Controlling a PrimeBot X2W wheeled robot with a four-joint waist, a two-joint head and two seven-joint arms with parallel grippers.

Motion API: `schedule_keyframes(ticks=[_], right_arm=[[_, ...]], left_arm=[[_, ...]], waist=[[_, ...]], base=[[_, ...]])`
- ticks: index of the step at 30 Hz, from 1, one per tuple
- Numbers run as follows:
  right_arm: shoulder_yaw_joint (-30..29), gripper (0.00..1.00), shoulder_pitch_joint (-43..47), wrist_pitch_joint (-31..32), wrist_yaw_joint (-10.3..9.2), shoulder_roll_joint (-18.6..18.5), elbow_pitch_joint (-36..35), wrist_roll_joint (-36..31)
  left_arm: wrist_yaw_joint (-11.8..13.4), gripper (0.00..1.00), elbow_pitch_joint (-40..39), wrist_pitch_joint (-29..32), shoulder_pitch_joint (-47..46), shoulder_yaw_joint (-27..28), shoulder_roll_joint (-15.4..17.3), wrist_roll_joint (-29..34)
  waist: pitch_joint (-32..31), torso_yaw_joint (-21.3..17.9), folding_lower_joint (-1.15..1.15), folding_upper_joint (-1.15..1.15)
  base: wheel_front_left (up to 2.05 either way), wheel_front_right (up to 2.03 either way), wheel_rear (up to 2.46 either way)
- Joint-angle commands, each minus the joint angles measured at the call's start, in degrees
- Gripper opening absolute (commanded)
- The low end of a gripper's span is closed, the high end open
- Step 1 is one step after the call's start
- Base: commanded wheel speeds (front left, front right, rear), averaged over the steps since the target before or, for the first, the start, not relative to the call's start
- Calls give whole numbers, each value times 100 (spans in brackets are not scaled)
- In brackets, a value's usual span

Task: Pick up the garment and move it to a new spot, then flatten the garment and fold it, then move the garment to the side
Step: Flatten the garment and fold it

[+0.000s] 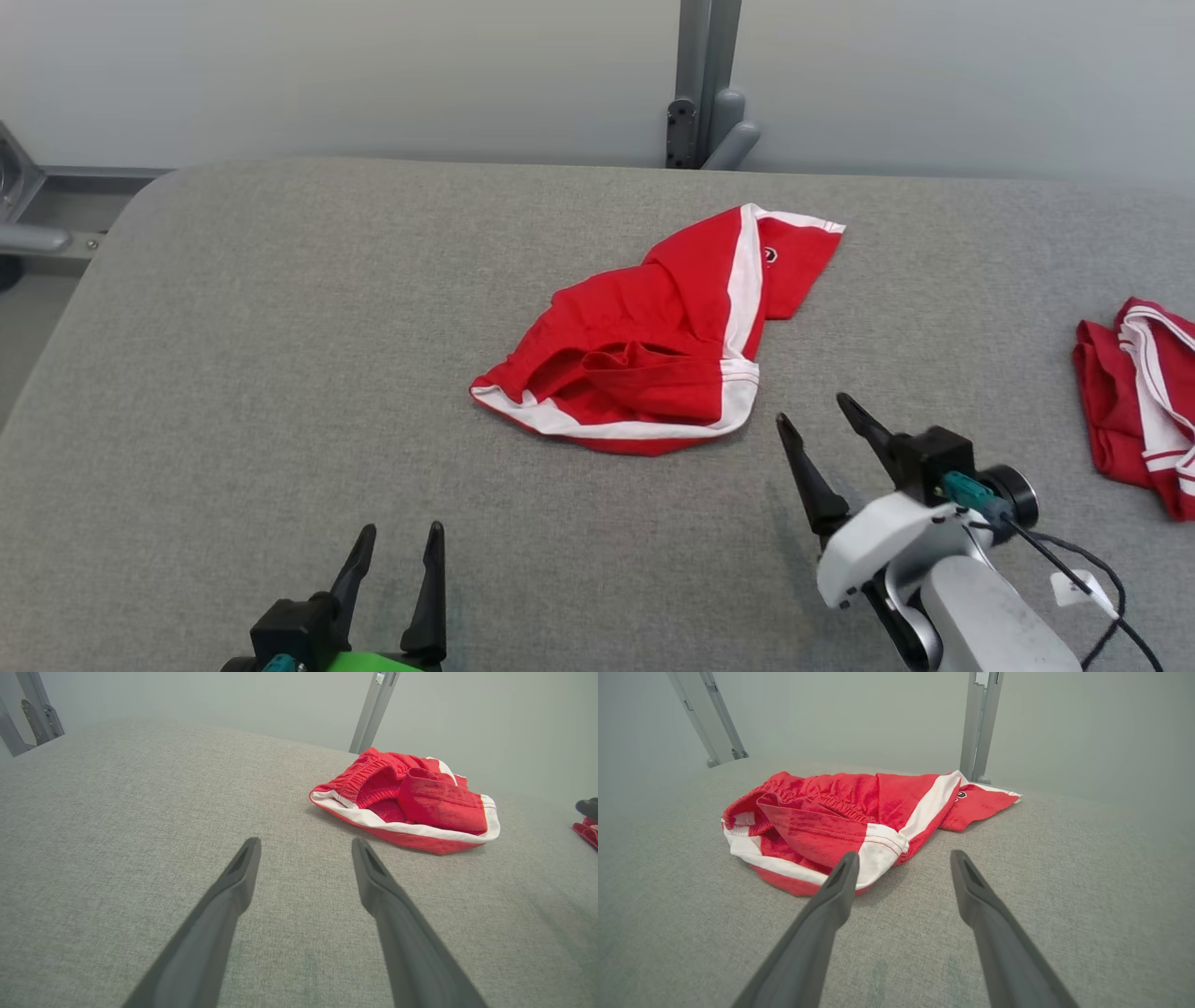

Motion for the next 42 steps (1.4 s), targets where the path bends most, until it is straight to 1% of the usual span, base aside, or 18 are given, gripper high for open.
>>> schedule_keyframes(ticks=[1, 2, 3, 5, 10, 15, 19, 20, 22, 23, 27, 30, 33, 35, 39, 42], right_arm=[[138, 100, -205, -15, -7, -24, 53, -39], [277, 100, -345, -15, -7, -48, 128, -37], [563, 100, -676, -8, -7, -84, 294, -52], [853, 100, -993, 35, -7, -83, 495, -23], [1501, 100, -1675, 193, -8, -217, 1100, 31], [1887, 100, -2130, 224, -7, -323, 1624, 103], [2106, 100, -2350, 216, -8, -391, 1942, 146], [2148, 96, -2384, 225, -8, -387, 2017, 176], [2190, 35, -2466, 203, -8, -390, 2131, 209], [2198, 0, -2499, 186, -8, -390, 2185, 234], [2114, 0, -2571, 109, -8, -386, 2382, 326], [1865, 0, -2604, 41, -8, -372, 2430, 402], [1358, 0, -2482, -10, -8, -358, 2346, 580], [915, 0, -2285, -12, -8, -355, 2164, 725], [56, 0, -1714, -13, -7, -383, 1827, 711], [-229, 0, -1478, -13, -7, -375, 1744, 581]], left_arm=[[-12, 100, 12, 0, -99, -43, 17, -16], [-6, 100, 14, 0, -133, -72, 17, -34], [-3, 100, 20, 0, -202, -145, 17, -67], [1, 100, 34, 0, -274, -226, 16, -117], [42, 100, 40, 0, -388, -415, 17, -227], [92, 100, 41, 0, -364, -481, 15, -320], [131, 100, 19, 0, -325, -526, 15, -376], [136, 100, 9, 0, -320, -538, 15, -379], [150, 100, -10, 0, -324, -537, 15, -393], [158, 100, -20, 0, -333, -530, 15, -401], [163, 100, -20, 0, -396, -509, 15, -388], [163, 100, -41, 0, -401, -462, 15, -348], [150, 100, -67, 0, -364, -392, 17, -325], [149, 100, -60, 0, -287, -357, 17, -312], [138, 100, -38, 1, -168, -270, 17, -288], [128, 100, -34, 1, -142, -246, 17, -280]], waist=[[182, 188, 0, 42], [228, 249, 0, 42], [338, 393, 0, 42], [446, 556, 0, 42], [645, 1016, 0, 42], [773, 1327, 0, 42], [821, 1434, 0, 42], [829, 1443, 0, 42], [842, 1432, 0, 42], [846, 1409, 0, 42], [814, 1265, 0, 42], [744, 1103, 0, 42], [629, 897, 0, 42], [518, 734, 0, 42], [284, 389, 0, 42], [214, 252, 0, 42]], base=[[0, 0, 0], [0, 0, 0], [0, 0, 0], [0, 0, 0], [0, 0, 0], [0, 0, 0], [0, 0, 0], [0, 0, 0], [0, 0, 0], [0, 0, 0], [0, 0, 0], [0, 0, 0], [0, 0, 0], [0, 0, 0], [0, 0, 0], [0, 0, 0]])
